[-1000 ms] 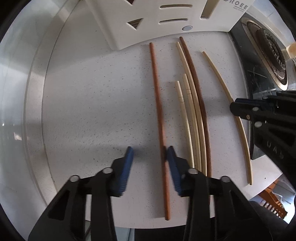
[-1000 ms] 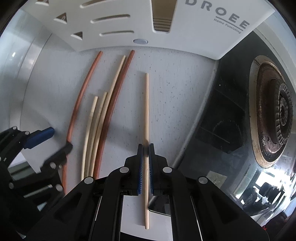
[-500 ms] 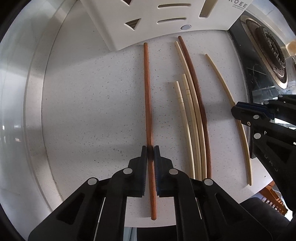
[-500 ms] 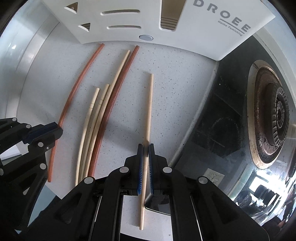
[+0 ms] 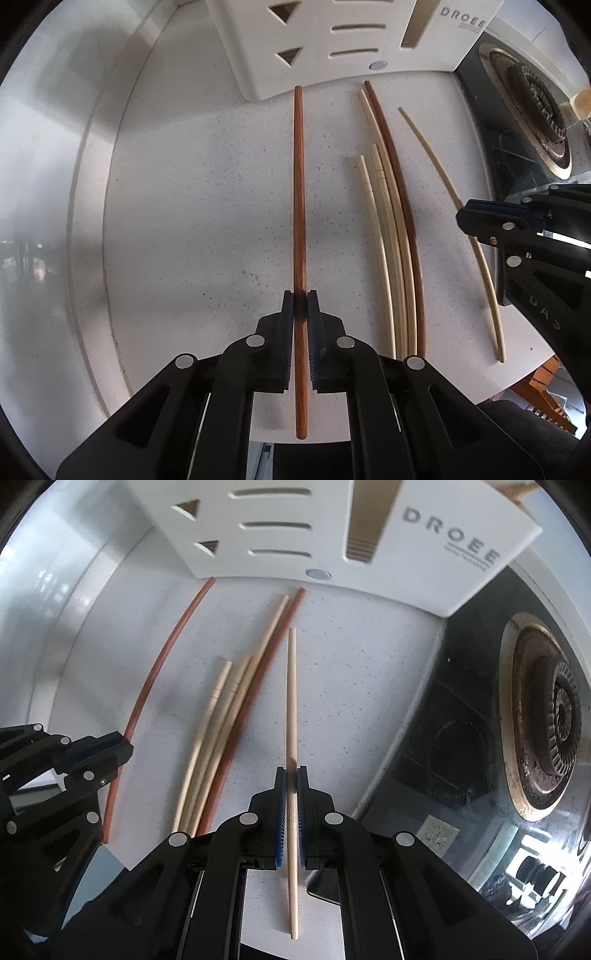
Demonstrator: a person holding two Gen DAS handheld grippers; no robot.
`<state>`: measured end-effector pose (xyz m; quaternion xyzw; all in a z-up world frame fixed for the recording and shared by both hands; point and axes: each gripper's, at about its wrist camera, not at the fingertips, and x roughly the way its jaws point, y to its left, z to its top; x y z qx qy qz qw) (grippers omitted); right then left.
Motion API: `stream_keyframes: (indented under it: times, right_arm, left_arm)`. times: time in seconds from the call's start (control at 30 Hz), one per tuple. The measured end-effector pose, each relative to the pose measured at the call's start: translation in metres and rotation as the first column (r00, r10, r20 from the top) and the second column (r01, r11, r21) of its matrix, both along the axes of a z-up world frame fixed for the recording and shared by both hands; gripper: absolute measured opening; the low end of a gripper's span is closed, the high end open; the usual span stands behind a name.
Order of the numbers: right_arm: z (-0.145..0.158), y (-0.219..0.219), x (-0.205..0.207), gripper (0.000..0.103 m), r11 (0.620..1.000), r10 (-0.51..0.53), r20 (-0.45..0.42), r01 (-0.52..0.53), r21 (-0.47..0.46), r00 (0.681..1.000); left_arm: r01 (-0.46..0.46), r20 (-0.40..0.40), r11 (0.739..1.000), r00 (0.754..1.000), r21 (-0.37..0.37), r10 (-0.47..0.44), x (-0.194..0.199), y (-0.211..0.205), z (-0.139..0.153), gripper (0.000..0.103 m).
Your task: Organize utensils
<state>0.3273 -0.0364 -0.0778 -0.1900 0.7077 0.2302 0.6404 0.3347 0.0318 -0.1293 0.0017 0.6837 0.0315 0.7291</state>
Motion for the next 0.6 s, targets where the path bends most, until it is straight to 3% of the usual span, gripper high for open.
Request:
stream_keyframes:
  times: [0.6]
  right_arm:
    - [0.034,-0.028,-0.014,0.006,0.991,0.034,0.084,-0.045,0.128,0.996]
  left_arm:
    - [-0.090,0.072,0.996,0.993,-0.020,0.091,-0.035,0.022,0.016,0.006]
